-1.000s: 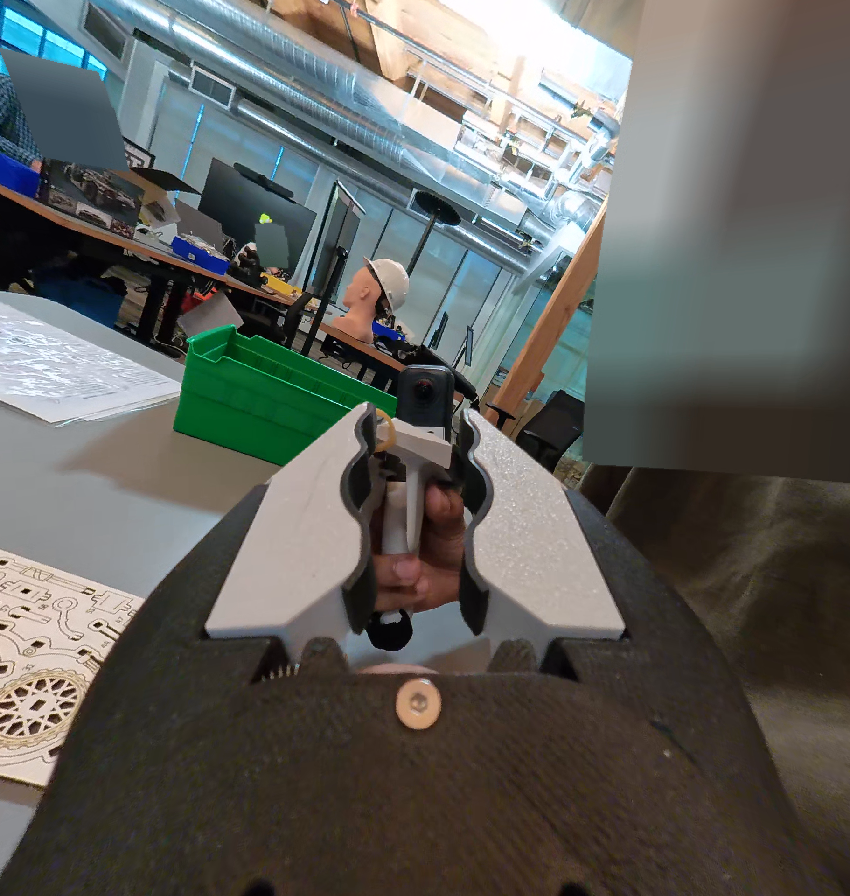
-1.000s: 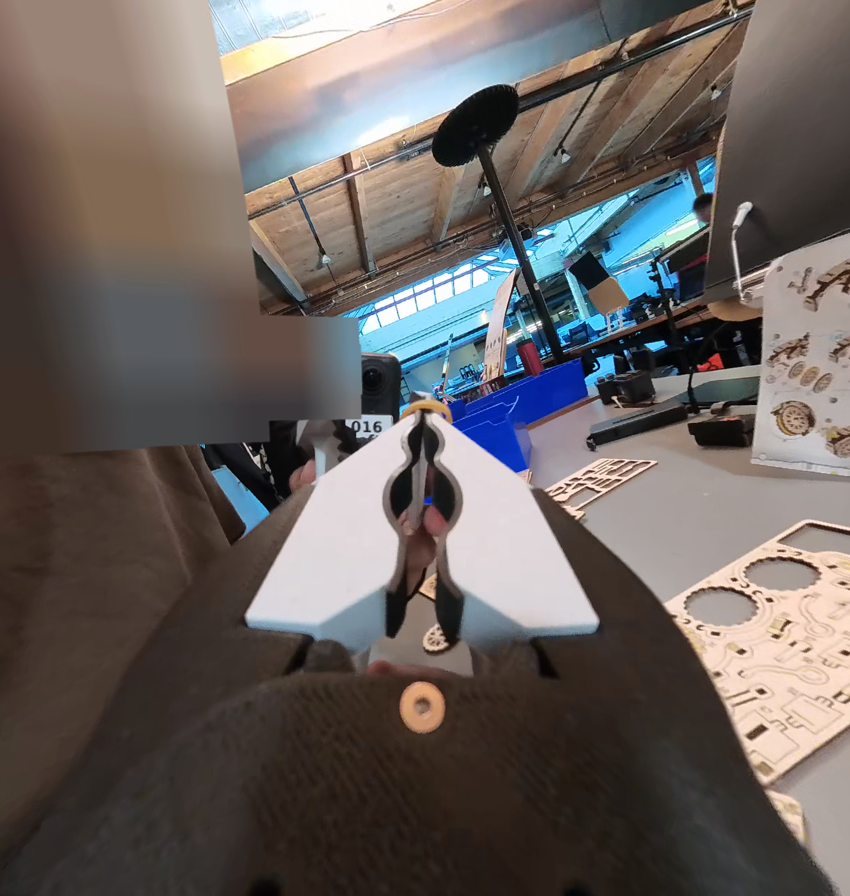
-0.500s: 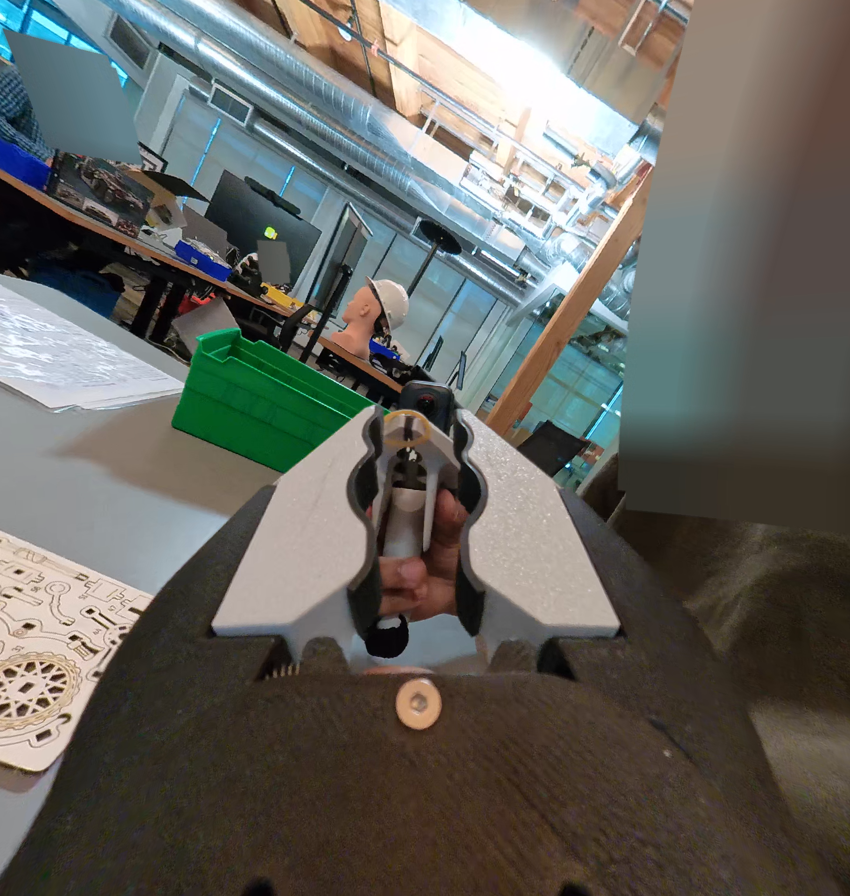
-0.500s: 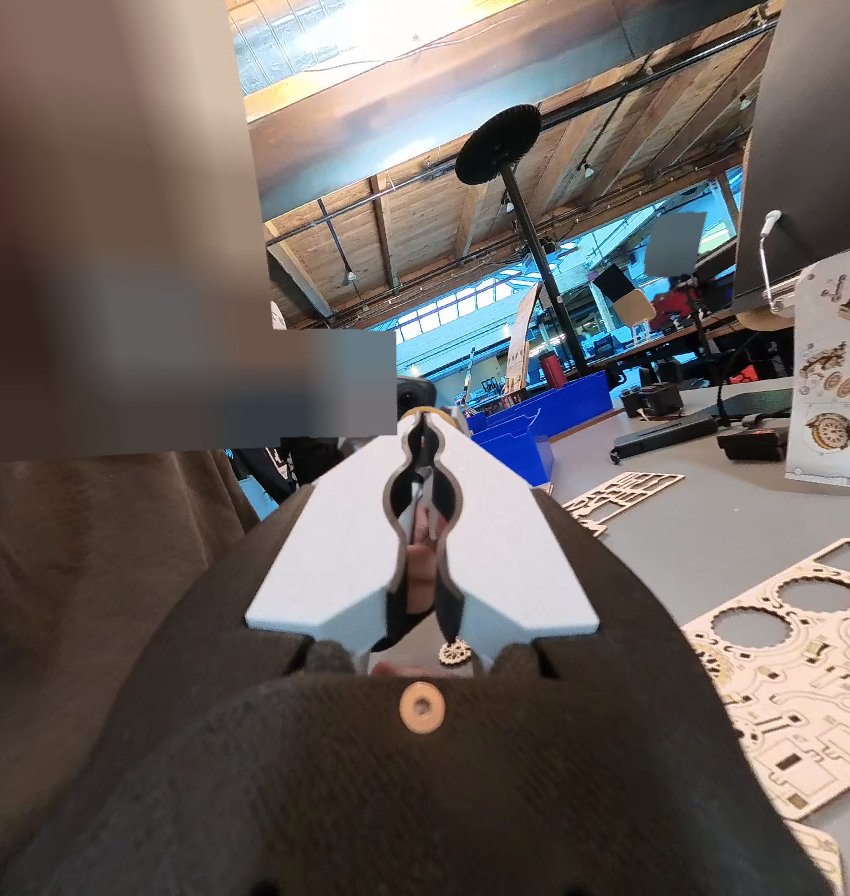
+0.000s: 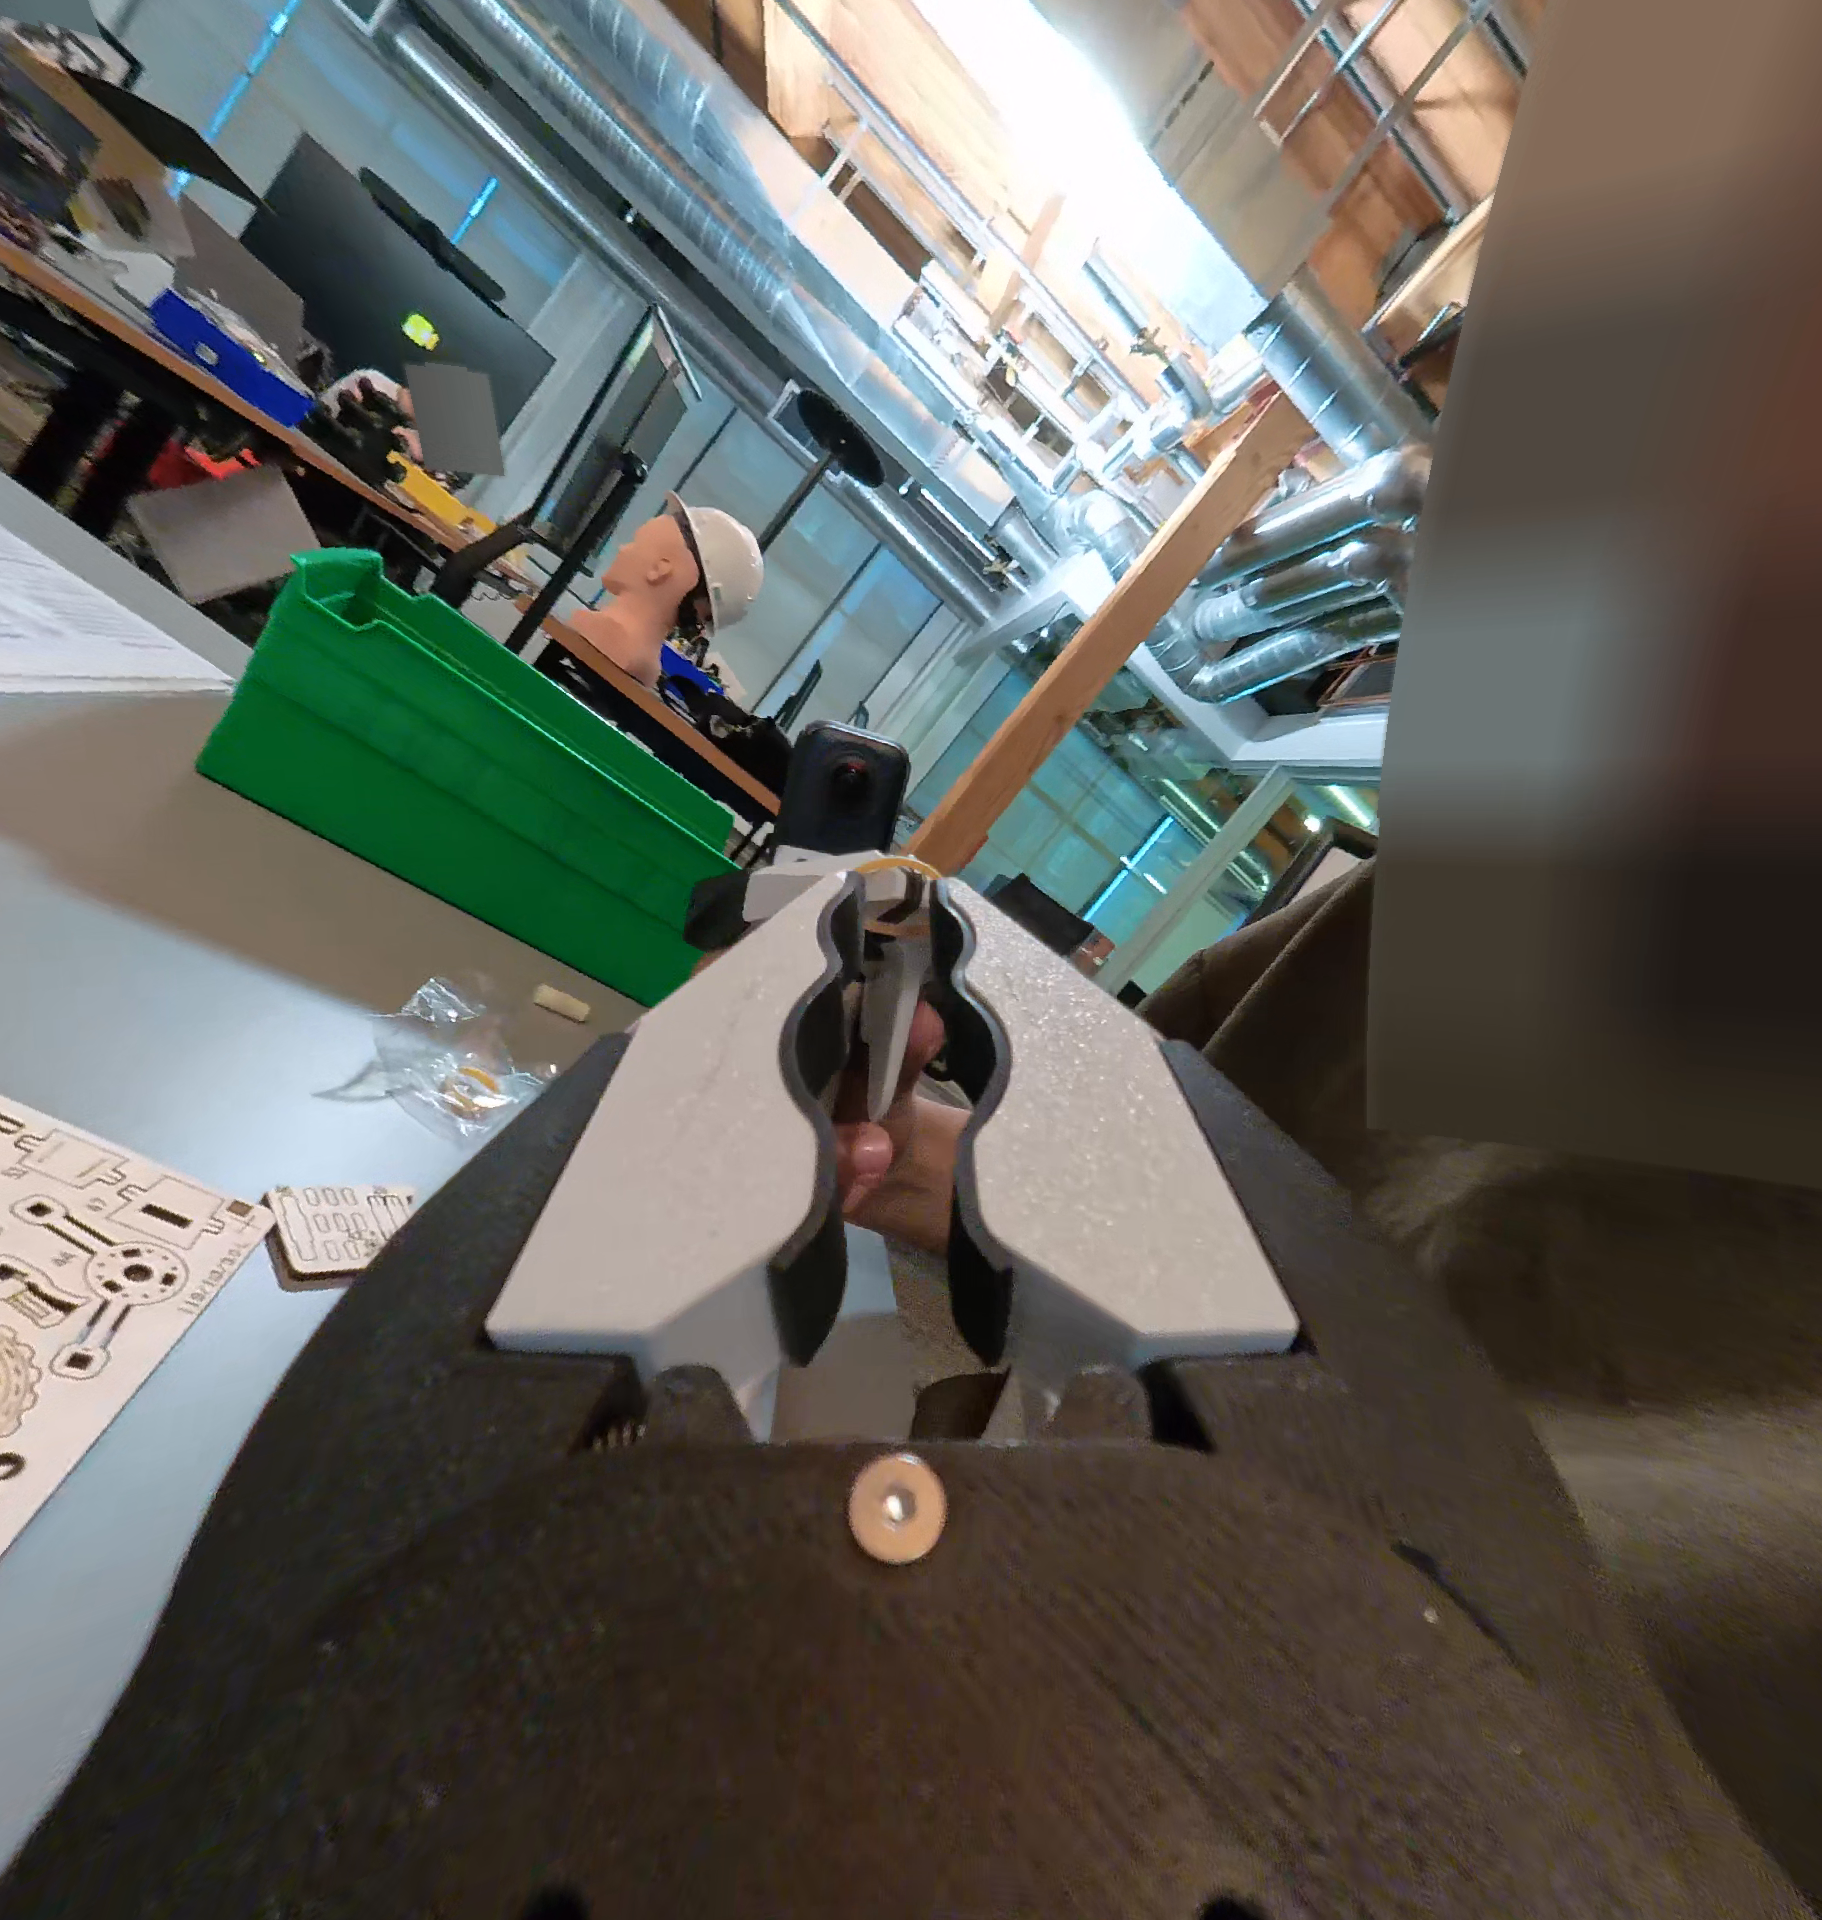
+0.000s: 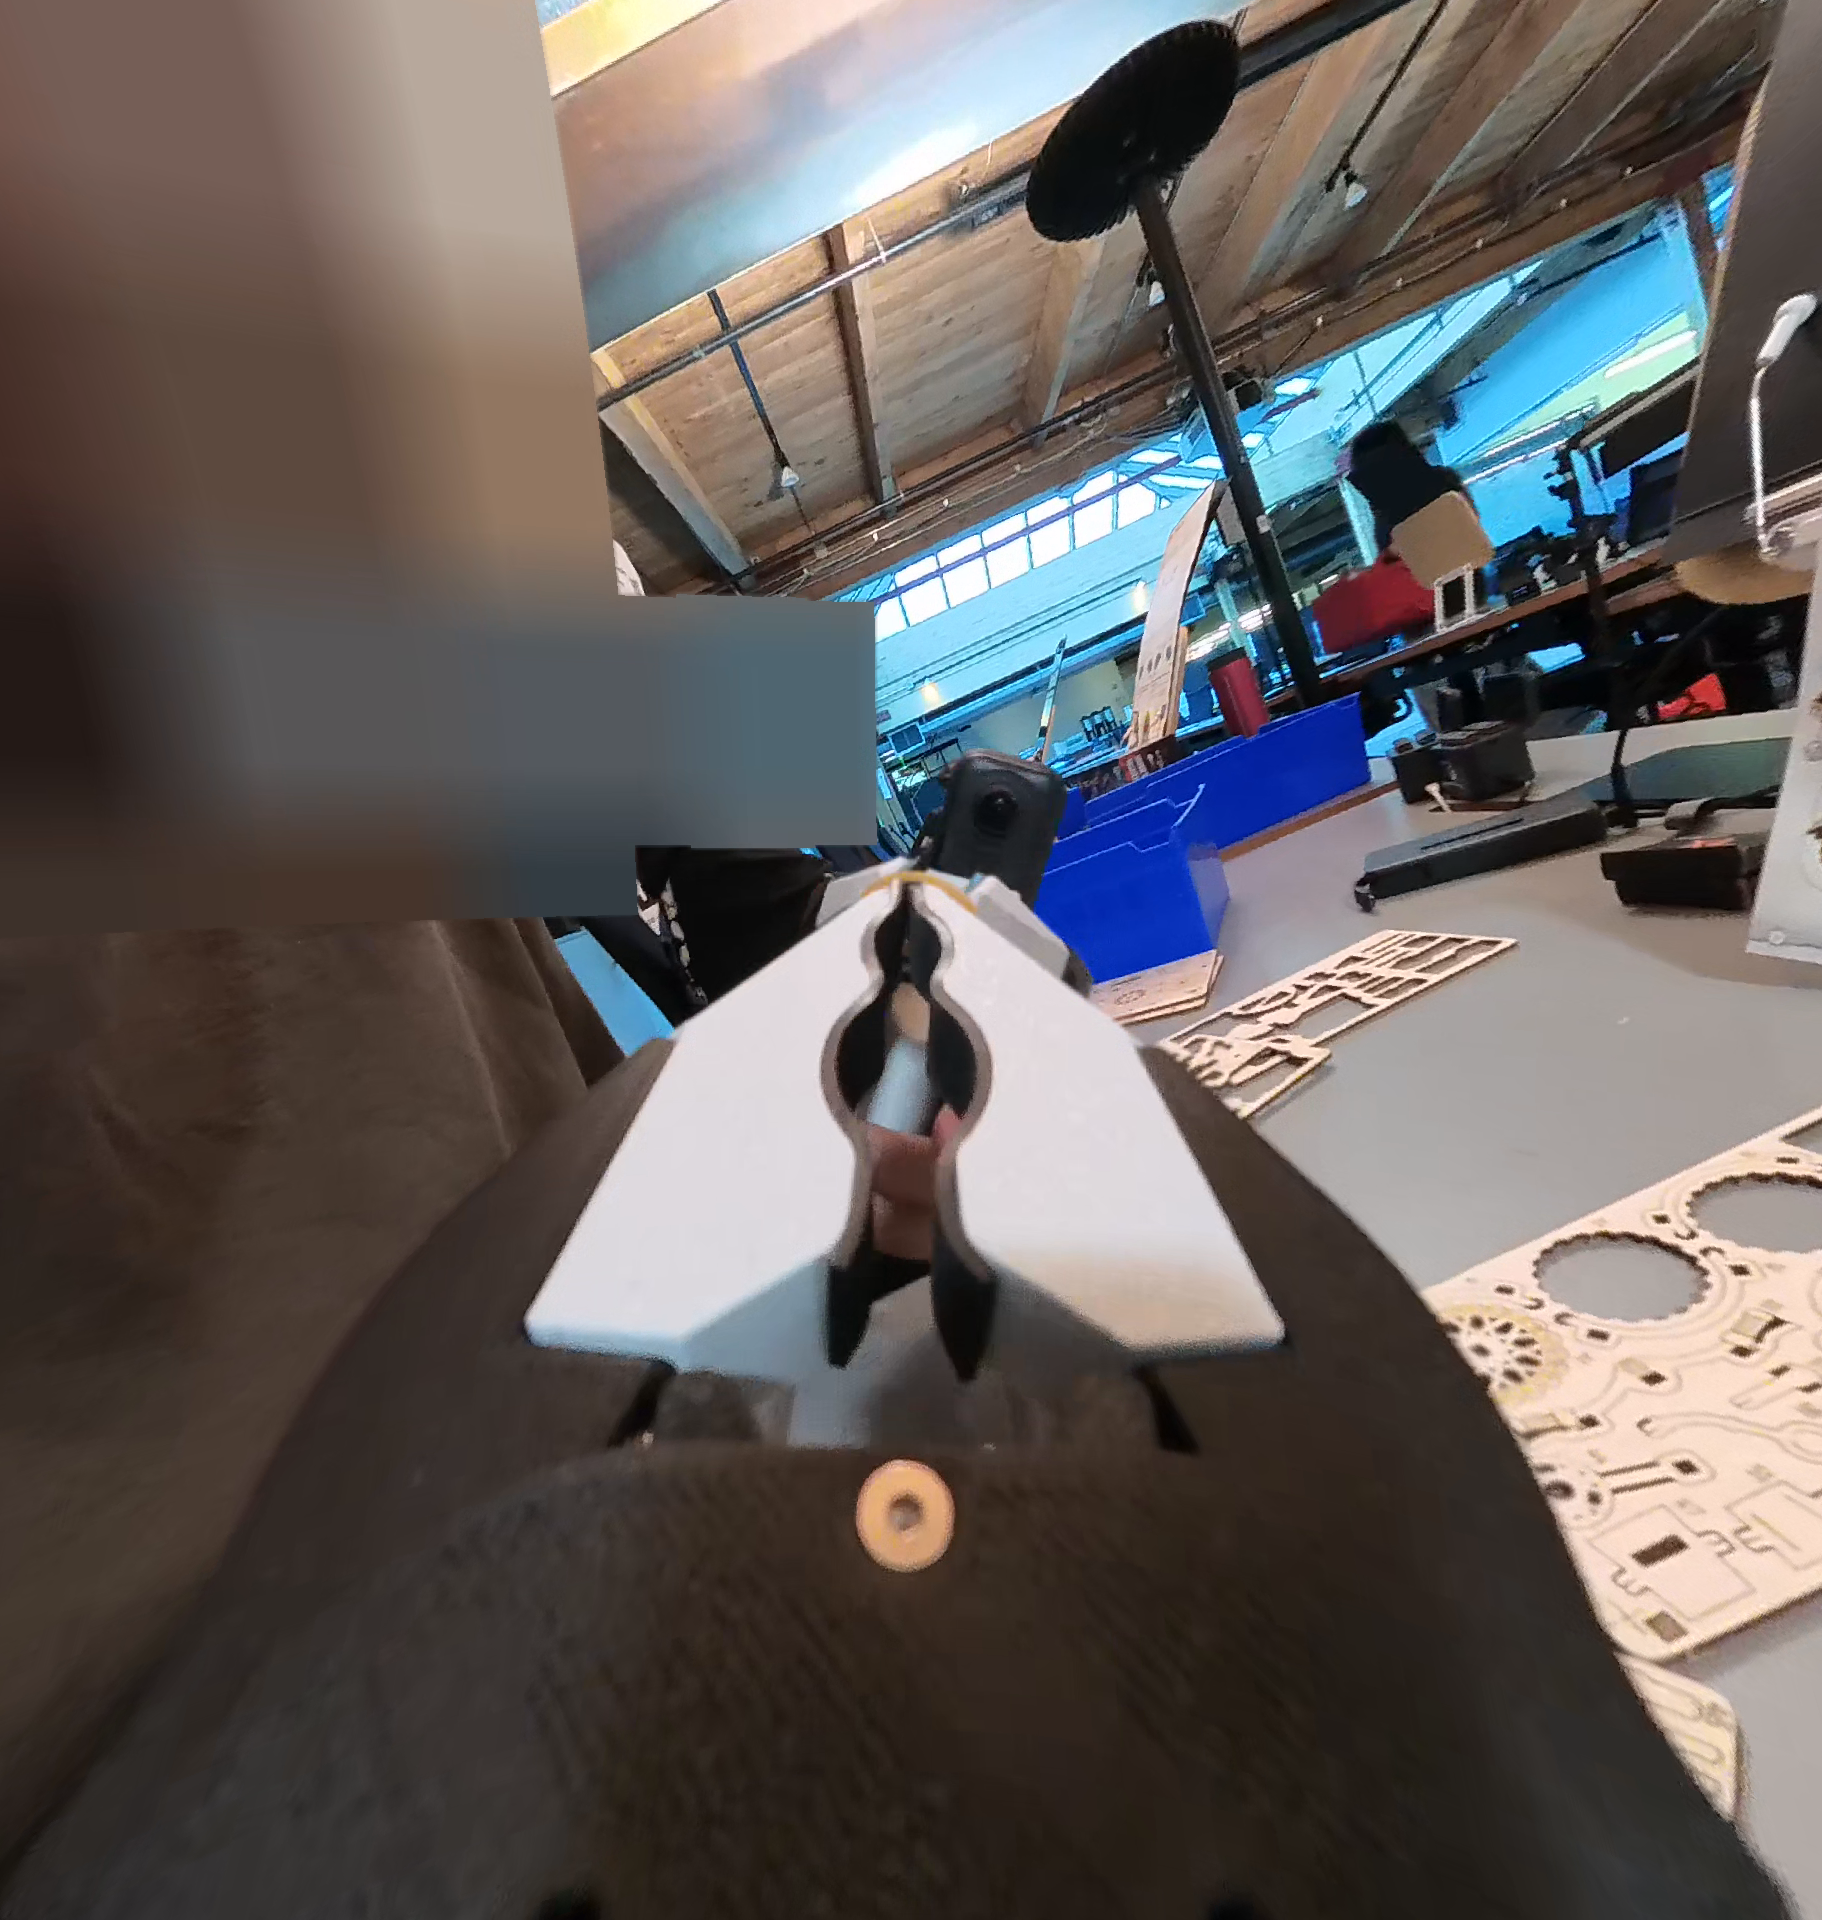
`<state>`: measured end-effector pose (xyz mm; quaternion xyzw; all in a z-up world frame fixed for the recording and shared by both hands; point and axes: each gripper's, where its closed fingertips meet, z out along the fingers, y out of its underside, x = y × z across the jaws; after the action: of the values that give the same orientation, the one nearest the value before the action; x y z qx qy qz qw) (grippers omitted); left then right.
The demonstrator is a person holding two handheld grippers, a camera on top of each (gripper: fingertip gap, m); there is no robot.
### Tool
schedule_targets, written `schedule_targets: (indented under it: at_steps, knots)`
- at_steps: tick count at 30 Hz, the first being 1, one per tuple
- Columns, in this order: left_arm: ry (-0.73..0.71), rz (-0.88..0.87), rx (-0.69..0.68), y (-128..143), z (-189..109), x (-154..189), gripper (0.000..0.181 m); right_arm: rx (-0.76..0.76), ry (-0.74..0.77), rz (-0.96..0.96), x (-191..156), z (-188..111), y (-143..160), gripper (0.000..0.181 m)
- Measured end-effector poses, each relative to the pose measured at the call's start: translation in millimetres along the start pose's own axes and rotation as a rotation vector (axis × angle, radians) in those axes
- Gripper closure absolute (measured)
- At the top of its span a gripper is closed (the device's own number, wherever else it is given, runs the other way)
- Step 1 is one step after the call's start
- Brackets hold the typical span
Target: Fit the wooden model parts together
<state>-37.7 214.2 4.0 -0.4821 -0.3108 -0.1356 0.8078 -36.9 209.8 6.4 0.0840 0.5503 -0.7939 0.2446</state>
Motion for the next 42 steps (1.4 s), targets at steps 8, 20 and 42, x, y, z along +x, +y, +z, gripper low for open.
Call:
schedule_targets:
  at_steps: [8, 20, 42]
  knots:
    - [0.012, -0.026, -0.026, 5.4, 1.8, 0.0, 0.168, -0.055, 0.011, -0.011, 0.7, 2.8, 9.3, 0.181]
    - [-0.016, -0.125, -0.03, 7.0, 1.4, -5.4, 0.166, -0.091, 0.141, -0.174, 7.7, 5.6, 12.8, 0.181]
    - [0.019, -0.235, 0.096, 0.2, 8.0, -0.3, 0.157, 0.113, 0.333, -0.165, 8.6, 12.0, -2.4, 0.181]
